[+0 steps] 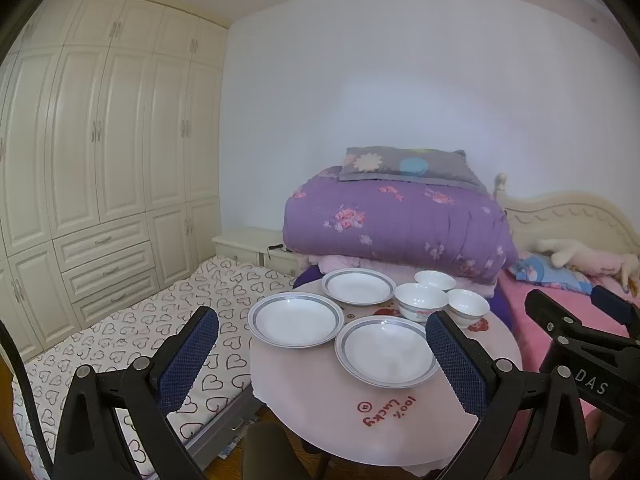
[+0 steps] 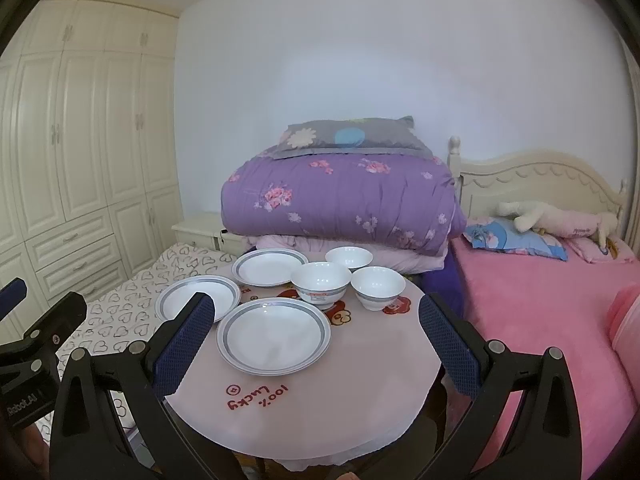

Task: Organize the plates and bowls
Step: 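Move both tools toward the grey-rimmed white plates on the round table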

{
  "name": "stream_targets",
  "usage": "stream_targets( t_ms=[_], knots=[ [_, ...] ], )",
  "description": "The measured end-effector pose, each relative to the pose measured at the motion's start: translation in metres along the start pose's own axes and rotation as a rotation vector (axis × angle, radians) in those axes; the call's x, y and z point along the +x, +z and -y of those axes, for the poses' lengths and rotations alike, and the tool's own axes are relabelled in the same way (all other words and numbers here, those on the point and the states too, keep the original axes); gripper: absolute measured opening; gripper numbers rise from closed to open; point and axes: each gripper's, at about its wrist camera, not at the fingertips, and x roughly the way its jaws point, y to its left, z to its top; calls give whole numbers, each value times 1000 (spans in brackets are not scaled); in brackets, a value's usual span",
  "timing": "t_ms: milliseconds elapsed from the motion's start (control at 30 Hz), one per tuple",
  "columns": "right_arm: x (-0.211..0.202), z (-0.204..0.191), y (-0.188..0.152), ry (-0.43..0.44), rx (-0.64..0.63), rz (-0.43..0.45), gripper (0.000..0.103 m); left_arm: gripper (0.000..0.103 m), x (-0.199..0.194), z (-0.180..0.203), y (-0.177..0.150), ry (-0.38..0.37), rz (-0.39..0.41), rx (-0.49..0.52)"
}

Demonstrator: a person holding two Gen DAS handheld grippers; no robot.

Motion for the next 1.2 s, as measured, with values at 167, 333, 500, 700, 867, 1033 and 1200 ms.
stream_targets(
  t_ms=[167,333,500,700,867,1033,1200],
  knots=[
    [0,-1,-1,0,-1,3,103,102,0,-1,1,-2,-1,-5],
    [0,-2,1,0,-6,5,103,102,1,-2,1,-4,-3,-6],
    [2,-2,-1,4,-8,9,103,102,3,-3,1,1,2,-7],
    [6,0,-2,7,-10,1,103,102,6,-3,-1,-2,0,-7],
    [15,2,-3,12,-9,-20,103,102,18,0,-2,-14,-27,-3],
    [26,6,-4,14,-15,-37,103,102,35,1,2,-26,-49,-8],
    [41,11,-7,15,-21,-59,103,102,60,0,8,-36,-85,-5]
  ],
)
